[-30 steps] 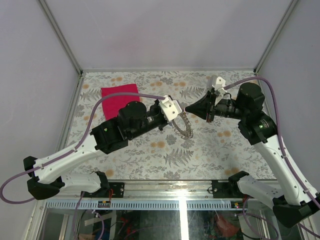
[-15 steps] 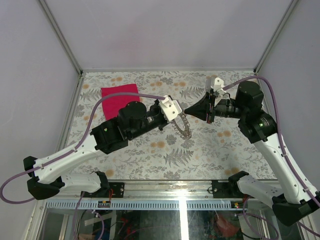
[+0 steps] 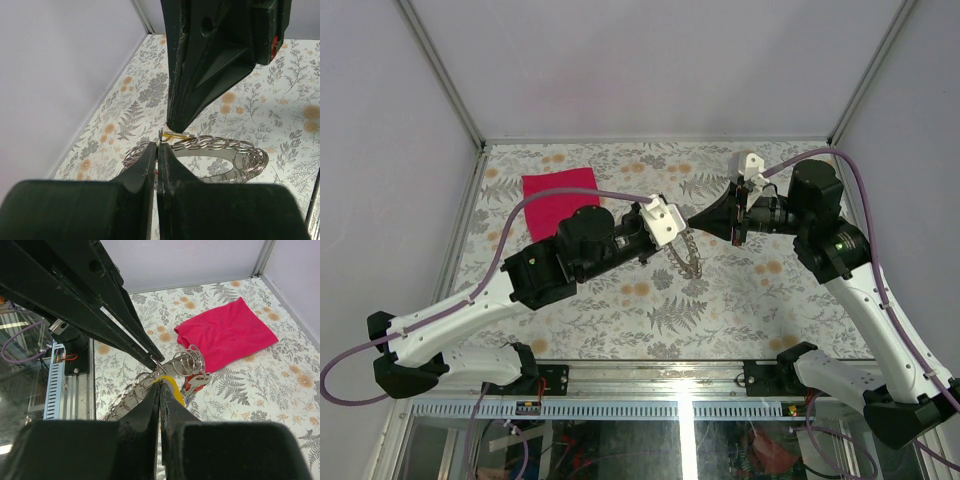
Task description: Put the keys on the keyring
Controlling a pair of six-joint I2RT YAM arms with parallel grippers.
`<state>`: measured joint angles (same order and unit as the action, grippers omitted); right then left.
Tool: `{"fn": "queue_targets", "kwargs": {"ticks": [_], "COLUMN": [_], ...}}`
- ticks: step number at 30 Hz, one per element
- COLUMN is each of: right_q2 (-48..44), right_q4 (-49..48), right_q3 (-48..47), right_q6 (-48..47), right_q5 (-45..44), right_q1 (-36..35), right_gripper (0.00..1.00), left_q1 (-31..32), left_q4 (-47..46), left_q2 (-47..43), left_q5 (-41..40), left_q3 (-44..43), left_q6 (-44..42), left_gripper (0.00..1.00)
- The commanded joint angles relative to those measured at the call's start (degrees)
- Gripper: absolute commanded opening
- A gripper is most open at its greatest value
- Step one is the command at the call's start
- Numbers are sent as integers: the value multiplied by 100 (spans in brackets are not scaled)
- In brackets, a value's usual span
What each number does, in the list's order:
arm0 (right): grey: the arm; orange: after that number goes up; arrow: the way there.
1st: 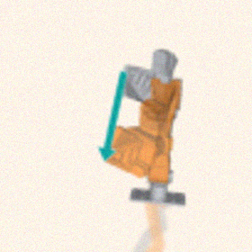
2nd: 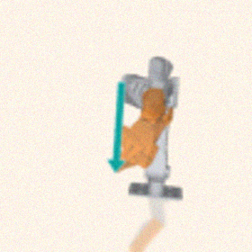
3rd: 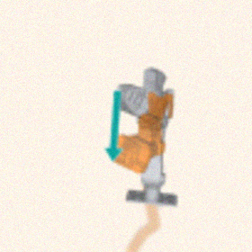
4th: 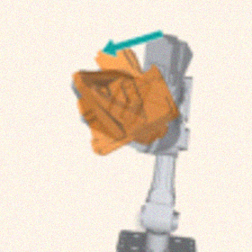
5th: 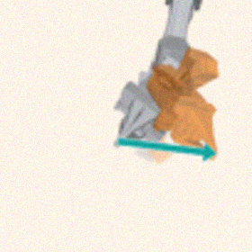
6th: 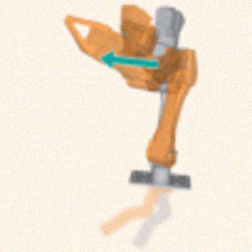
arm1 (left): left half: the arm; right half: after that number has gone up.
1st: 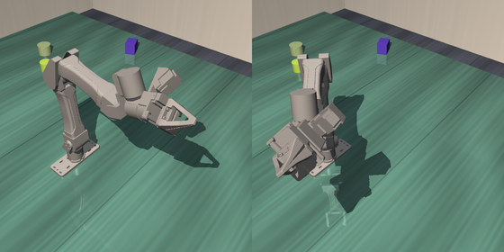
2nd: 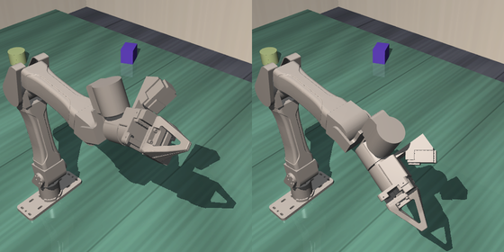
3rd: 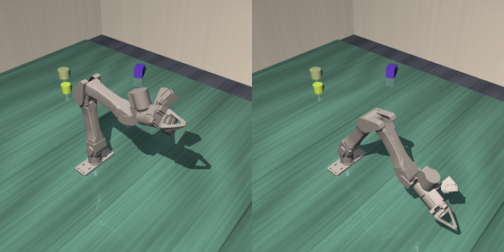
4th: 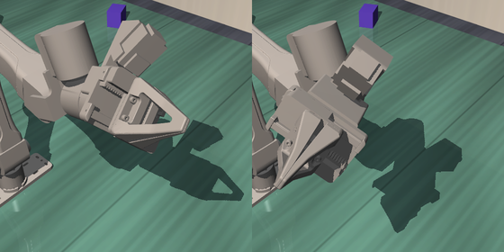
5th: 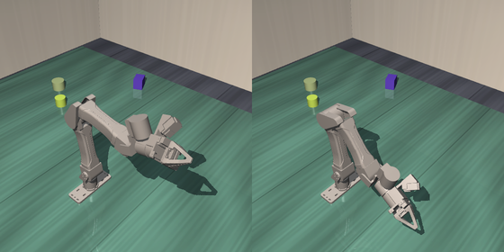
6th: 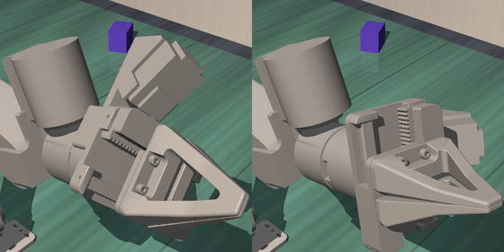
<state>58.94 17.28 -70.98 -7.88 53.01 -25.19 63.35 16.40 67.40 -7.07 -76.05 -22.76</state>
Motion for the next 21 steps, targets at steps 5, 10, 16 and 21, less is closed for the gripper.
{"fn": "queue_targets", "kwargs": {"ticks": [5, 10, 16, 21], "right_q2": [9, 32, 74, 105], "right_q4": [-242, -201, -121, -72], "right_q3": [-141, -135, -137, -144], "right_q6": [140, 197, 249, 276], "right_q5": [-289, -484, -588, -570], "right_q1": [-45, -47, -44, -43], "right_gripper": [0, 0, 0, 0], "left_q1": [67, 81, 98, 106], "left_q4": [-467, -471, -471, -469], "left_q2": [-130, -144, -154, -147], "left_q5": [-114, -115, -98, -52], "left_q3": [-230, -232, -225, -242], "left_q6": [-90, -99, -97, -99], "left_gripper": [0, 0, 0, 0]}}
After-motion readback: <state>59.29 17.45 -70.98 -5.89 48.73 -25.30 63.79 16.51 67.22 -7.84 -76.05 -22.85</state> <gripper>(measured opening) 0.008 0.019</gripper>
